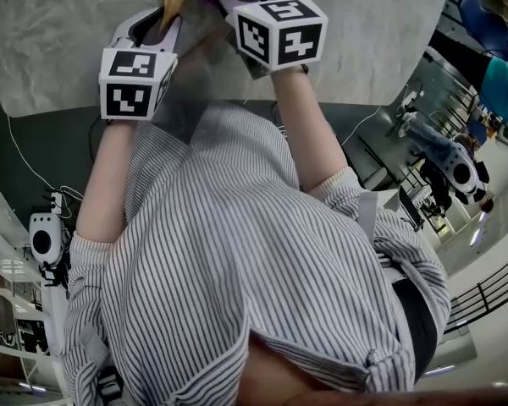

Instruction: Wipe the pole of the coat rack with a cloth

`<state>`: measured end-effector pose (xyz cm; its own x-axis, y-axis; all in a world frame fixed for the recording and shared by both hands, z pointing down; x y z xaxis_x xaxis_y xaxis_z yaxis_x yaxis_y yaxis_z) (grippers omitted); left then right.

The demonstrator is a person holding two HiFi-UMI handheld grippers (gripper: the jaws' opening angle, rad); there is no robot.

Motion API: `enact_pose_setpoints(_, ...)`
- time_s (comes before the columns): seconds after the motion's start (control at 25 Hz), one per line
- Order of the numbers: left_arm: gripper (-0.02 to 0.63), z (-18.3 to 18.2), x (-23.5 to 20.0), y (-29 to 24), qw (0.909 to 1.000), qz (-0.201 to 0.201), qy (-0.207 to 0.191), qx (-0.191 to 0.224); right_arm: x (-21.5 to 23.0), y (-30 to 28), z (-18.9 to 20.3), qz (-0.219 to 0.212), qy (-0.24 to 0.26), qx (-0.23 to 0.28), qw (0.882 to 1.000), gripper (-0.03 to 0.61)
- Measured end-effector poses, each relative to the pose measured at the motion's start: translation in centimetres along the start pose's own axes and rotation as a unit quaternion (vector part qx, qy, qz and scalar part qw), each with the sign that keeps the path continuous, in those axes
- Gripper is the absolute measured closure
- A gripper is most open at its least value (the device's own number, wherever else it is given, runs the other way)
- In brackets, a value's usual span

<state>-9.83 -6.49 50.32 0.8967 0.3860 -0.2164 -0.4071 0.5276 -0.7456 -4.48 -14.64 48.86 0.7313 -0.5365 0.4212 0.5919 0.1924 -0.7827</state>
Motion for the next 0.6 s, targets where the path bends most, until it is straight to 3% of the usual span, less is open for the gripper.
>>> enact_pose_setpoints(0.24,0.502,0.3,-0.1,-0.4,1.0,0.004,0.0,-0.002,-1.0,-0.8,0.2,-0.028,-0.003,-0.001,1.0,0.495)
enact_pose_setpoints(0.6,0.482,0.1,0.1,0.2,0.9998,0.012,0.0,0.014,-1.9,-0.8,0.2,-0.03,0.004,0.003,1.0,0.495)
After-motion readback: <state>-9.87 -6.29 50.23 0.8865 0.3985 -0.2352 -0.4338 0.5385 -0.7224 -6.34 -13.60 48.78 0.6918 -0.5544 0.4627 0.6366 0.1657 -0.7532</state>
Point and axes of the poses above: the fingertips, and each gripper's own axes: y backward along the fingers, x to its right, z out of its underside, the point moved 1 cm from there along y, backward along the fingers, and after that the axes turned 13 degrees about -y, right-handed, at the moved point
